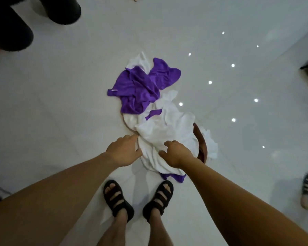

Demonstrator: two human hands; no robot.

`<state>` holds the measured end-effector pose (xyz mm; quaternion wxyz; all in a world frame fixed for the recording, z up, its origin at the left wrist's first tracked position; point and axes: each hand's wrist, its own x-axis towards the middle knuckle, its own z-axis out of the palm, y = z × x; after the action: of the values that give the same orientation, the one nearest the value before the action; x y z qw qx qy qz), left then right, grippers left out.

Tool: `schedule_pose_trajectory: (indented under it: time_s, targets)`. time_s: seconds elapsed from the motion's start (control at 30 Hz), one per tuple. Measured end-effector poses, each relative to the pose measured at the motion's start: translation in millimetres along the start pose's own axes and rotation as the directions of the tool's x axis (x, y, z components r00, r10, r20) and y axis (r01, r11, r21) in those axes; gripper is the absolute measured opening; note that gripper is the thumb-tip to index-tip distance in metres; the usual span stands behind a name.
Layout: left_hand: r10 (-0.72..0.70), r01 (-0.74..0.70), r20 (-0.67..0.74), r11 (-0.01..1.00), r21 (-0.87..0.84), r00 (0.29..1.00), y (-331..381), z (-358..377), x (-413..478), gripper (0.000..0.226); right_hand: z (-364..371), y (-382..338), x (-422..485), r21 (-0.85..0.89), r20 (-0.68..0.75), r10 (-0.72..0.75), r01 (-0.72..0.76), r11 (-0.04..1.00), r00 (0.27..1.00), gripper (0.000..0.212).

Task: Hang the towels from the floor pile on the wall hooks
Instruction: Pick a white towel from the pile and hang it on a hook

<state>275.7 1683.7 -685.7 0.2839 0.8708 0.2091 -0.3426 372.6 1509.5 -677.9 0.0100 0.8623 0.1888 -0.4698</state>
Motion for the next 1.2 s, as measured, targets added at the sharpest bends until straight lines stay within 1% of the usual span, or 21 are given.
schedule_pose_trajectory:
  time_s: [0.13,0.23,0.3,0.37,0.47,0.53,0.6,0.63,0.67,0.73,0.83,0.9,0.97,1.03,1.07,1.13,1.17,1.2]
  targets:
    - [-0.008,0.007,0.039,1.0,0.02,0.999,-15.4,64.2,77.7,0.059,64.8,50.0,74.2,0.138,0.022,0.12,-0.122,0.983,0.993,0.053]
    - [0.008,-0.01,0.056,0.999,0.031,0.998,-20.6,107.6,128.1,0.06,106.8,84.1,120.7,0.243,0.03,0.227,-0.227,0.943,0.974,0.048]
    - [0.02,-0.022,0.06,0.999,0.033,0.998,-22.1,132.7,158.7,0.059,128.7,103.0,149.9,0.325,0.008,0.301,-0.287,0.901,0.954,0.047]
    - [0.02,-0.021,0.047,1.0,0.019,0.999,-23.0,152.6,184.7,0.057,144.5,118.0,176.2,0.431,-0.02,0.389,-0.343,0.834,0.921,0.044]
    - [0.02,-0.02,0.018,1.0,0.011,1.0,-23.7,172.9,211.0,0.05,160.8,132.7,206.9,0.595,-0.017,0.534,-0.421,0.685,0.845,0.041]
    - [0.014,-0.014,0.01,1.0,0.022,1.0,-24.4,180.9,220.7,0.05,169.5,139.6,219.3,0.674,0.014,0.61,-0.458,0.579,0.792,0.05]
    - [0.007,-0.007,0.002,1.0,0.024,1.0,-24.3,185.9,225.3,0.05,176.6,144.6,225.3,0.754,0.056,0.643,-0.454,0.475,0.764,0.065]
    - [0.005,-0.005,-0.001,1.0,0.023,1.0,-23.8,186.8,225.8,0.05,178.7,145.6,226.3,0.793,0.063,0.647,-0.432,0.431,0.76,0.068]
    - [0.004,-0.004,-0.001,1.0,0.024,1.0,-22.4,186.2,225.7,0.051,179.4,145.8,226.1,0.826,0.055,0.652,-0.402,0.396,0.756,0.066]
    - [-0.002,0.002,0.004,0.999,0.033,1.0,-17.3,181.1,222.9,0.054,175.5,142.5,221.5,0.857,0.004,0.668,-0.347,0.381,0.744,0.058]
    - [0.001,-0.001,0.004,1.0,0.028,1.0,-6.2,164.3,211.0,0.059,154.7,131.0,205.8,0.85,-0.139,0.645,-0.244,0.467,0.752,0.037]
    - [0.026,-0.026,-0.014,1.0,0.014,1.0,2.9,146.9,200.5,0.061,131.6,120.9,190.2,0.848,-0.254,0.591,-0.117,0.516,0.765,0.026]
    - [0.064,-0.065,-0.04,0.998,-0.004,0.997,11.8,124.9,187.1,0.064,103.0,105.9,169.4,0.847,-0.361,0.493,0.057,0.528,0.791,0.024]
    - [0.109,-0.112,-0.071,0.993,-0.048,0.992,19.4,97.2,170.1,0.071,71.2,86.6,144.5,0.815,-0.456,0.359,0.22,0.536,0.814,0.014]
    - [0.139,-0.146,-0.09,0.986,-0.075,0.986,22.7,80.6,159.9,0.076,54.7,76.9,130.9,0.792,-0.492,0.292,0.283,0.541,0.82,0.009]
    - [0.214,-0.231,-0.136,0.964,-0.128,0.967,29.5,42.0,135.2,0.086,21.5,58.0,101.3,0.743,-0.544,0.16,0.384,0.547,0.824,0.006]
    - [0.257,-0.281,-0.164,0.949,-0.145,0.952,32.6,20.2,121.4,0.091,3.2,48.5,85.1,0.725,-0.552,0.096,0.421,0.545,0.828,0.003]
    - [0.3,-0.328,-0.184,0.933,-0.146,0.936,35.5,-3.1,105.9,0.096,-16.5,38.2,67.6,0.71,-0.556,0.034,0.453,0.539,0.83,0.005]
